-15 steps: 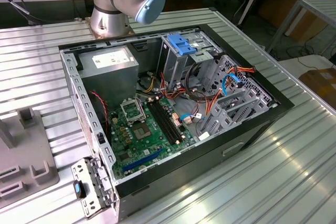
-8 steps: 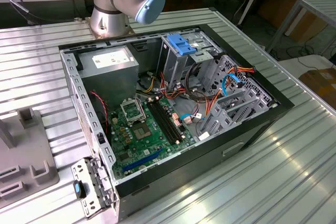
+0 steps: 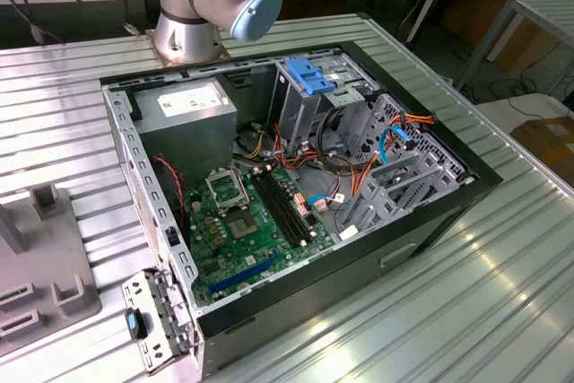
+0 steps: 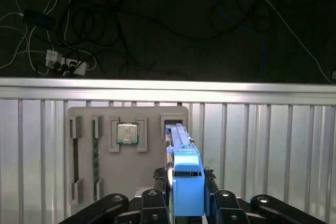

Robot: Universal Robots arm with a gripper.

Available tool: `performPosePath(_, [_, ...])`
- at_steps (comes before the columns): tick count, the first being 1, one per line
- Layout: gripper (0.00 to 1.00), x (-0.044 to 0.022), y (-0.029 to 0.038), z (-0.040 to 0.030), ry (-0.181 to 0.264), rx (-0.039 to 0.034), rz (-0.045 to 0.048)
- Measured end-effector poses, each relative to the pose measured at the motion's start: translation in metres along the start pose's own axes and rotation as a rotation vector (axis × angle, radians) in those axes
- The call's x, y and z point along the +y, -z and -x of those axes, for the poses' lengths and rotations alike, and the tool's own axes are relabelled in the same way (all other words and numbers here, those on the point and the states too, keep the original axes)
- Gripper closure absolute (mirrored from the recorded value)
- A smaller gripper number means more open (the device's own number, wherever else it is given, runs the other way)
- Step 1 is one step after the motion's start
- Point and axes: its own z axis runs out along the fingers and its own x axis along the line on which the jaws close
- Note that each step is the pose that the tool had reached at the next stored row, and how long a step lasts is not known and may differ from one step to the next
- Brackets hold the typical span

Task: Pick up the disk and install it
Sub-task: 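Pick up the disk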

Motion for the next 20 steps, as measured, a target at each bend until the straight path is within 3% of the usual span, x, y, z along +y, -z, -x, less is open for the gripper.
performPosePath(2, [0.63,-0.0004,0.0184,0.0001,0.0,0.0,-0.0001])
performPosePath(3, [0.63,-0.0005,0.024,0.0001,0.0,0.0,0.0])
performPosePath(5, [0.63,-0.0006,0.0302,0.0001,0.0,0.0,-0.0001])
performPosePath(7, [0.63,-0.0006,0.0304,0.0001,0.0,-0.0001,-0.0001])
performPosePath(8, [0.63,-0.0007,0.0347,0.0001,0.0,0.0002,0.0003])
performPosePath(13, [0.63,-0.0015,0.079,0.0002,0.0,-0.0001,-0.0003])
performPosePath(14, [0.63,-0.0017,0.0895,0.0003,0.0,0.0001,-0.0002])
performPosePath(15, [0.63,-0.002,0.104,0.0003,0.0,-0.0001,-0.0005])
performPosePath(19, [0.63,-0.0024,0.1262,0.0004,0.0,0.0001,-0.0014])
performPosePath(20, [0.63,-0.0024,0.1269,0.0005,0.0,0.0001,-0.0013])
